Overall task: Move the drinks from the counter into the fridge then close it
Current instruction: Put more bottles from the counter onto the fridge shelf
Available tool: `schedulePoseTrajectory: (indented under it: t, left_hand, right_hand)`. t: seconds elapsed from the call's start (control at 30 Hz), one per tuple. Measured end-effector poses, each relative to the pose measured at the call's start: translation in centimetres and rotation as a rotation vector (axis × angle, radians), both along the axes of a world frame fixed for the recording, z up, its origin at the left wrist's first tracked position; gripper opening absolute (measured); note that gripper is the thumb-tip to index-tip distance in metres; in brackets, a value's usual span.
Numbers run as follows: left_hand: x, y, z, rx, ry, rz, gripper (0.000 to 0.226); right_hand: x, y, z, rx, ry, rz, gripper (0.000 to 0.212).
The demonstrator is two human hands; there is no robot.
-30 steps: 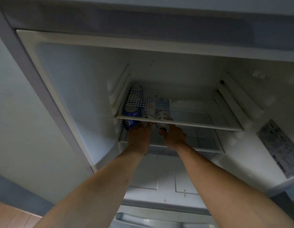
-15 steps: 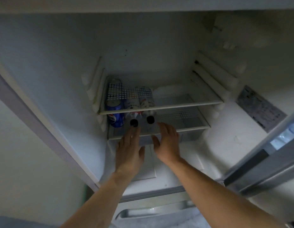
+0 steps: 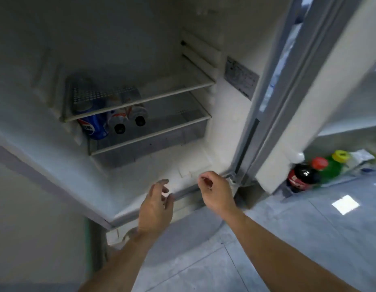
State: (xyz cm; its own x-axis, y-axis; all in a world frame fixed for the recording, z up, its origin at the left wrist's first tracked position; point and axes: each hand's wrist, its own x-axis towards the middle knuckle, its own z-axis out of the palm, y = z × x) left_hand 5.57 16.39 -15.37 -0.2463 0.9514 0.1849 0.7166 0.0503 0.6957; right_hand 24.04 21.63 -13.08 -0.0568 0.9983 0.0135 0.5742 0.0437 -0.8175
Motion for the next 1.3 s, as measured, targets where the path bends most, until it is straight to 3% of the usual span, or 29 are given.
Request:
schedulePoseTrajectory:
  t: [0.1, 0.17, 0.47, 0.67, 0.93, 1.1, 1.3]
  left_hand:
    - [4.1, -3.4, -3.5, -0.334, -0.31, 0.07, 0.027]
    - [6.6, -6.7, -6.1, -0.568, -0.422, 0.085, 0.028]
    - [12.6, -19.4, -10.6, -0.987, -0.335, -0.067, 0.026]
    - [13.0, -21.9, -12.1, -1.08, -0.133, -0.1, 0.028]
    - [17.4, -18.7, -14.3, -1.225, 0.059, -0.276, 0.029]
    - [25.5, -13.8, -14.1, -1.214, 0.048, -0.479, 0.024]
    - [36.9, -9.7, -13.8, -1.184, -0.041, -0.568, 0.022]
  right_hand:
    - [7.1, -5.9, -2.9, -0.194, 0.023, -0.177, 0.018]
    - [12.1, -10.7, -5.0, -0.314, 0.074, -0.327, 0.015]
    - [28.1, -35.4, -11.7, -0.609, 0.331, -1.018, 0.021]
    - [30.0, -46.9, -13.8, -0.77, 0.504, -1.249, 0.02]
    - [28.8, -53.2, -13.4, -0.928, 0.579, -1.456, 0.02]
    - [28.9, -55.0, -12.9, -0.989, 0.6, -1.54, 0.018]
    - [31.3, -55.8, -13.9, -1.027, 0.641, -1.59, 0.022]
